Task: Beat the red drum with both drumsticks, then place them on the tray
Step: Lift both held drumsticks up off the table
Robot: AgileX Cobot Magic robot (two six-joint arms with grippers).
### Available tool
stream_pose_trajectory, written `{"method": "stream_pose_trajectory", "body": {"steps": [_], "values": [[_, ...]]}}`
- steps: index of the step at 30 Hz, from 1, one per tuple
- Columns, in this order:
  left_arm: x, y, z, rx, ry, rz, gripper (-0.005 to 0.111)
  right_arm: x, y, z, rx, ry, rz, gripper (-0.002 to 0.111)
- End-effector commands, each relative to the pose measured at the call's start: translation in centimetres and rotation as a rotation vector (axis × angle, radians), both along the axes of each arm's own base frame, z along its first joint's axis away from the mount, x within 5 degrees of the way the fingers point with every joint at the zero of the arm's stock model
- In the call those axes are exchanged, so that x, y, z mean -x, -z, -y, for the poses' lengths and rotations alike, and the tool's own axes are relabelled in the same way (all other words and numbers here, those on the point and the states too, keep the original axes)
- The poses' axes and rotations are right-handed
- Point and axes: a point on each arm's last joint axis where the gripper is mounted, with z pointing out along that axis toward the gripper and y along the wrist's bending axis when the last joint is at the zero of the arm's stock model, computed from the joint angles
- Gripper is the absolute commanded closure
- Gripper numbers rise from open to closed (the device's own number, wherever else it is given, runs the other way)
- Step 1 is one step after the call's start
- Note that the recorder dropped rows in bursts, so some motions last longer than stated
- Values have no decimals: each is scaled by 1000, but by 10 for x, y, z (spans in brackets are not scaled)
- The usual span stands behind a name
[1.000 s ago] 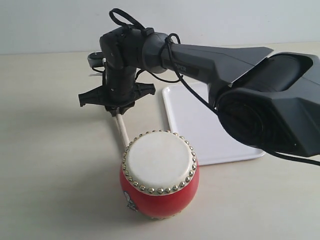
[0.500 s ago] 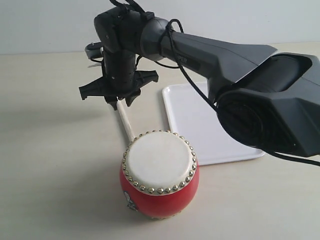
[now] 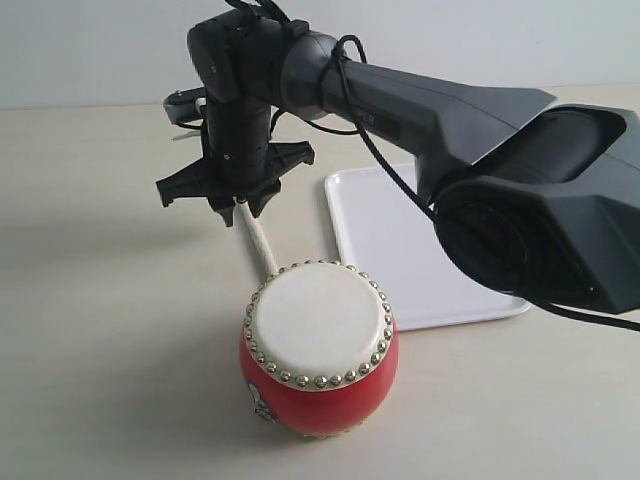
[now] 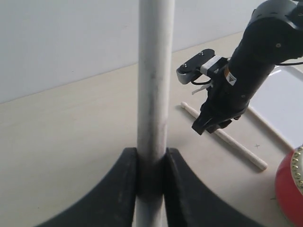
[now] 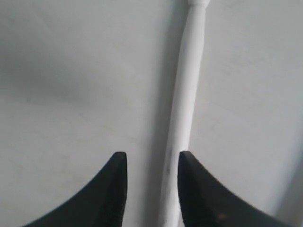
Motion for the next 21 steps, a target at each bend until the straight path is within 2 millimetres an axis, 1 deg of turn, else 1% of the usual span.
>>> {"method": "stream_pose_trajectory", "body": {"steps": [1, 5, 9, 13, 18, 21], "values": [[0, 0, 1, 3, 7, 0, 107, 3, -3, 9, 37, -12, -6, 72], [1, 0, 2, 3, 19, 1, 107, 11, 4, 17, 81, -24, -44, 72], [1, 0, 3, -3, 31, 3, 107, 15, 5, 21, 101, -45, -61, 72], [1, 0, 3, -5, 29, 6, 107, 22, 7, 16, 94, -70, -80, 72], [1, 0, 3, -7, 29, 7, 107, 28, 17, 18, 120, -74, -109, 72], [1, 0, 3, -7, 29, 7, 107, 29, 20, 19, 127, -74, -116, 72]]}}
